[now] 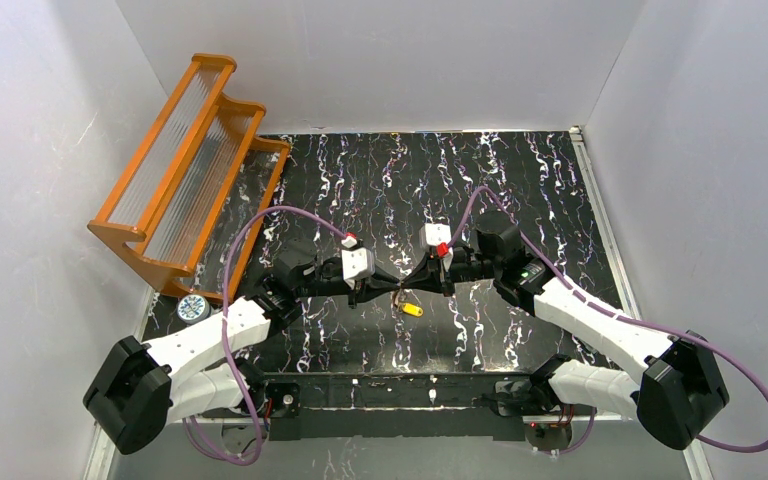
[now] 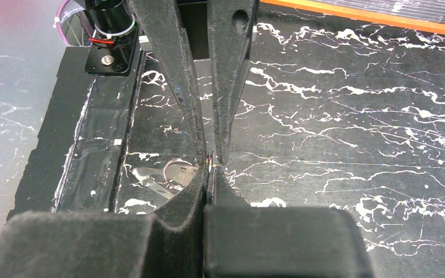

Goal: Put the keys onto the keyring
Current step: Adjust the key on the keyring.

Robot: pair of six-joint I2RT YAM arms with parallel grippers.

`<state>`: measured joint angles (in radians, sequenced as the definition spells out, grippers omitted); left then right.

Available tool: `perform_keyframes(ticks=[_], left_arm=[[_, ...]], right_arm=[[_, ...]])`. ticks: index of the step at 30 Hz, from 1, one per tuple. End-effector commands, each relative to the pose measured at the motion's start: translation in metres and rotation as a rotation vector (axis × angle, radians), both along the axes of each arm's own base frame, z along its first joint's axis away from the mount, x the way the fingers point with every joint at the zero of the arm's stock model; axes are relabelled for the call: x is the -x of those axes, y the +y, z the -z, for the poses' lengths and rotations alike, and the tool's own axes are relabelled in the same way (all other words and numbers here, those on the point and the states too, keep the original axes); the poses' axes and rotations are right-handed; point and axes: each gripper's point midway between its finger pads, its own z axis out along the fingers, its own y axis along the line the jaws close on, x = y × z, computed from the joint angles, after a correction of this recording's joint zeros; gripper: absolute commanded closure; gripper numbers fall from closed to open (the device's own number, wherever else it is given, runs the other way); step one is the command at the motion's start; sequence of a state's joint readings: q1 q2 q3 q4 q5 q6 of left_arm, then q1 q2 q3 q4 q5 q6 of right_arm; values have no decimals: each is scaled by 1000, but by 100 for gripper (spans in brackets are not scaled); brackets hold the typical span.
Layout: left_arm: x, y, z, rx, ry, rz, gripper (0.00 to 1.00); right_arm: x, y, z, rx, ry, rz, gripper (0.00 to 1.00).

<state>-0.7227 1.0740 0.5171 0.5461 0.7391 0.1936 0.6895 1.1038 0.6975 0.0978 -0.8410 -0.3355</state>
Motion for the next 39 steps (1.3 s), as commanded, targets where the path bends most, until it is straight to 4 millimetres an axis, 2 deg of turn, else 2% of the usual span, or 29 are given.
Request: perform_keyframes(ticks=[1,3,7,8,12,14,18,22,25,29,35,39], left_arm=[[-5,-4,-12,27,-14,-19,93],[-8,-3,-12,24,-11,-37,100],[-16,1,-11,-17,8,-92,100],[-19,2,-12,-32,10,-102,100],[-22,7,-11,-140,34,-116,100],[-24,10,-11,-201,46,-122,100],[-26,18,-10,-347,79,-116,100],[-30,33,-7,-500,112,-134,100],[-30,47,-6,-618,98,-129,100],[-34,57,-13,-700,52,-116,100],[-35,55,-22,-748,45,-85,100],[-33,49,-24,-742,57,-61,100]], right_arm=[[1,5,-26,-67,-63,-23,99],[1,5,-25,-65,-61,-21,99],[-3,4,-25,-61,-67,0,99],[-4,4,-25,-60,-68,7,95],[-9,4,-30,-65,-92,32,64],[-11,4,-33,-71,-104,39,54],[-14,5,-40,-86,-109,56,43],[-20,7,-52,-155,-78,118,39],[-22,8,-64,-254,-36,166,33],[-27,9,-64,-300,-1,207,32],[-29,16,-63,-316,0,171,46],[-27,23,-63,-346,22,137,51]])
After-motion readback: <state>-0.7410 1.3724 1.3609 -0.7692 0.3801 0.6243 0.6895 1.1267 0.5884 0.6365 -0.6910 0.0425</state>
